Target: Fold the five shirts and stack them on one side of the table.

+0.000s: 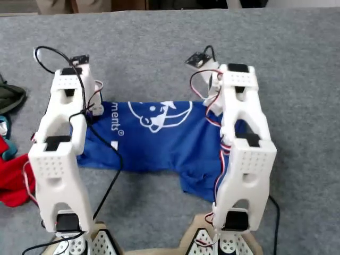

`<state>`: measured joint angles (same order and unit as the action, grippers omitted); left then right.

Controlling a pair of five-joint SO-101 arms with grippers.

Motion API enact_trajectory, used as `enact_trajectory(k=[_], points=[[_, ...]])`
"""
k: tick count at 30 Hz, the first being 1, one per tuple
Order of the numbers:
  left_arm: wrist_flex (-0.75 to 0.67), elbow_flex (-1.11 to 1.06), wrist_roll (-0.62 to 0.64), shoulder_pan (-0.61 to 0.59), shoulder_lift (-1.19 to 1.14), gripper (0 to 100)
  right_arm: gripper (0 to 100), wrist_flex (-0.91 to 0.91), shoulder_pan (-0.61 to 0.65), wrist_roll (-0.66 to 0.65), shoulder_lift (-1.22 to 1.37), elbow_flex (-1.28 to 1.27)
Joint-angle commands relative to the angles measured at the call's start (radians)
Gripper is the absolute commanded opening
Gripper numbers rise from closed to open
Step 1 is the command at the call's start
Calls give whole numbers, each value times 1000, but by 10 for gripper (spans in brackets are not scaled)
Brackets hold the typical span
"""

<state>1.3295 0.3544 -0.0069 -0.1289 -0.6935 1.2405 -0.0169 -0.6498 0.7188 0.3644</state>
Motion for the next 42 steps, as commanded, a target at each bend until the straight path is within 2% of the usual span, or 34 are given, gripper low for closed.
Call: enact_trajectory(k=[1, 8, 12, 17, 20, 24, 28, 34, 42], points=[[66, 353, -8, -21, -183, 19, 23, 18, -54, 14, 76, 183], [261, 902, -95, -23, -496, 19, 23, 124, -59, 28, 213, 430], [328, 1125, -120, -25, -604, 19, 23, 178, -59, 20, 254, 530], [417, 1295, -117, -15, -615, 19, 24, 365, -54, -71, 255, 699], [431, 1309, -112, -18, -599, 19, 24, 503, -53, -132, 255, 862], [431, 1209, -112, -26, -510, 19, 27, 548, -70, -158, 248, 1032], [431, 1056, -112, -17, -371, 19, 27, 548, -61, -198, 157, 935], [433, 740, -117, -8, -67, 19, 26, 546, -45, -210, -189, 484], [428, 97, -120, -6, 466, 19, 27, 496, 54, -282, -736, -263]])
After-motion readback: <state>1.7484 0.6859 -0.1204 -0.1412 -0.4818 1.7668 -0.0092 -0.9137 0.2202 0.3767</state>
